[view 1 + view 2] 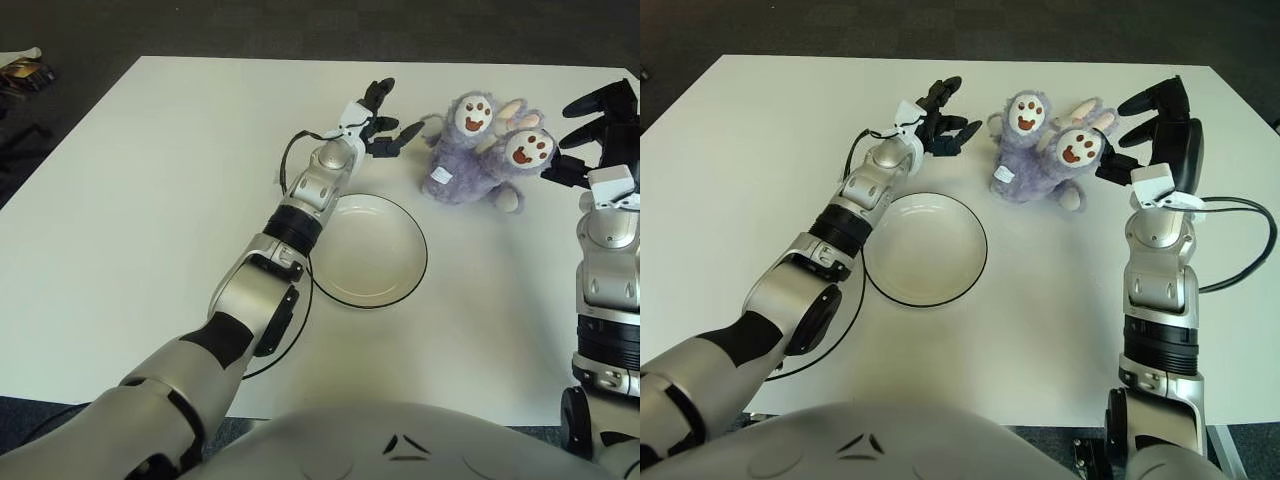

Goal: Put the doll into the plate.

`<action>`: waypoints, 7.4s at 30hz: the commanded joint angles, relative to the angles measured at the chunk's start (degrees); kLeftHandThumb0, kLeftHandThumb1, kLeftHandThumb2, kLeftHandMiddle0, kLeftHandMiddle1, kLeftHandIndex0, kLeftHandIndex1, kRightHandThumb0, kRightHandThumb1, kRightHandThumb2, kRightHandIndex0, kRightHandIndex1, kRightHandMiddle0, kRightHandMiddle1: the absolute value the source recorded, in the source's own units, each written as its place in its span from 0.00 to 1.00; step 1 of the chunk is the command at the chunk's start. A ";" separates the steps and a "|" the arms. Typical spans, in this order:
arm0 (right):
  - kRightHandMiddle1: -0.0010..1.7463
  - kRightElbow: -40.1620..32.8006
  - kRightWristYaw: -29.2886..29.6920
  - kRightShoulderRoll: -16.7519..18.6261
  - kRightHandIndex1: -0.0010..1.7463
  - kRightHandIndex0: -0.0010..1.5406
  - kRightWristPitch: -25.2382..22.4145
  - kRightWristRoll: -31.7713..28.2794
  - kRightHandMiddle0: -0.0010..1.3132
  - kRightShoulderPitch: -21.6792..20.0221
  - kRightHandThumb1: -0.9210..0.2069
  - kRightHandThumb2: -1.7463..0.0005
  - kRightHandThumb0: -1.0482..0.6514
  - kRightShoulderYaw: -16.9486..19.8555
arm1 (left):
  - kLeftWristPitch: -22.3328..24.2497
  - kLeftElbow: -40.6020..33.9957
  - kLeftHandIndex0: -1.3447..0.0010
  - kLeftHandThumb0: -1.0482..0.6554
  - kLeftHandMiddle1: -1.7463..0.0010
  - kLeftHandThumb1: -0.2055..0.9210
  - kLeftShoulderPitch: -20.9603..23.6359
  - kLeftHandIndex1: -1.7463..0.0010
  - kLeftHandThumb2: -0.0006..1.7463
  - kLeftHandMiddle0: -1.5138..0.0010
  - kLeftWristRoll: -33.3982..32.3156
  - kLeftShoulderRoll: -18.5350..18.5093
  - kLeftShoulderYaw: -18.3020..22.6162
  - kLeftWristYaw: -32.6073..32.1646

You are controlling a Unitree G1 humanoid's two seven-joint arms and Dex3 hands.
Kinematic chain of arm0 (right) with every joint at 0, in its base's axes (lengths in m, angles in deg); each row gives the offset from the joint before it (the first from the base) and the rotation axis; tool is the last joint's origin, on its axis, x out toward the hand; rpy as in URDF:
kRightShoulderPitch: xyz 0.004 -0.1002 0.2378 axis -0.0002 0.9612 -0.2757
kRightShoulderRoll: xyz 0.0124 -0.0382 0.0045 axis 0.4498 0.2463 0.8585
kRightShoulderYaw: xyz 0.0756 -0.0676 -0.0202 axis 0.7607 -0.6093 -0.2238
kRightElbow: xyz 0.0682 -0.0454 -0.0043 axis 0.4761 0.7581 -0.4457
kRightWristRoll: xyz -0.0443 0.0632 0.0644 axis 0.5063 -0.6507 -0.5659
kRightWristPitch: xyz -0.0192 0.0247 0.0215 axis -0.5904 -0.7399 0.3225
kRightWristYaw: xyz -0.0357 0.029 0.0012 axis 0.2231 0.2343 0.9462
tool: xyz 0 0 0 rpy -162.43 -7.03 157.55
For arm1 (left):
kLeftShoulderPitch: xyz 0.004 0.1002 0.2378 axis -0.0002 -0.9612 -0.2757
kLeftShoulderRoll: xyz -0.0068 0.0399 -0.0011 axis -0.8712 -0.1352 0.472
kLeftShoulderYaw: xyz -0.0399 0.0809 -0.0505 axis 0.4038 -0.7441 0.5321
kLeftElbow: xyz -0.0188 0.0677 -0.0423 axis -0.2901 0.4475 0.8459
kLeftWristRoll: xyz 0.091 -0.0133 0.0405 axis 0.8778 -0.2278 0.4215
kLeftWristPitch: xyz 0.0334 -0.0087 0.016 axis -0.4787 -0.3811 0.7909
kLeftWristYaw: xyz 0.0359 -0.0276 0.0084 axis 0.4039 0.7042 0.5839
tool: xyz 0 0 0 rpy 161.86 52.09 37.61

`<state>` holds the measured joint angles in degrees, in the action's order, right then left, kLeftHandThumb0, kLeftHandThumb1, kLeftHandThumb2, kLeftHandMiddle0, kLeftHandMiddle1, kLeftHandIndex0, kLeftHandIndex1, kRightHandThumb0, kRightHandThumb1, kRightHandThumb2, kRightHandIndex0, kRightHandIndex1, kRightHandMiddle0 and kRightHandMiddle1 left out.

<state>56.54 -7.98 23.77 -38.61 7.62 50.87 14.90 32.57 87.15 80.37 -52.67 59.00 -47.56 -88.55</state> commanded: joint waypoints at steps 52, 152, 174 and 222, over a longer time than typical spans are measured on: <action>1.00 -2.43 -0.37 0.01 0.92 0.39 -2.77 2.38 0.21 1.73 0.41 0.36 0.61 -0.41 | -2.86 -14.63 1.00 0.81 0.84 0.17 -3.30 0.40 0.84 1.00 2.46 3.88 -6.78 6.44; 1.00 -7.01 1.79 2.75 0.86 0.36 -10.11 5.07 0.20 4.77 0.32 0.45 0.61 -0.03 | -30.23 14.98 0.46 0.88 0.00 0.53 4.28 0.00 0.70 0.64 9.67 14.36 -10.38 -10.71; 1.00 -11.53 0.49 3.39 0.95 0.32 -13.55 6.47 0.19 5.82 0.35 0.40 0.61 -1.35 | -26.74 11.30 0.80 0.80 0.23 0.29 3.85 0.11 0.82 0.98 5.54 13.12 -9.81 -4.72; 1.00 -3.69 7.63 1.54 0.88 0.31 -3.16 9.23 0.27 6.05 0.35 0.42 0.61 -1.70 | -30.89 6.52 0.99 0.77 0.62 0.26 3.57 0.30 0.83 1.00 9.10 12.55 -15.83 3.40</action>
<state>50.72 -3.36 26.65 -47.13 14.60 56.58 13.57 2.65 92.02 78.29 -45.97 59.10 -62.22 -83.46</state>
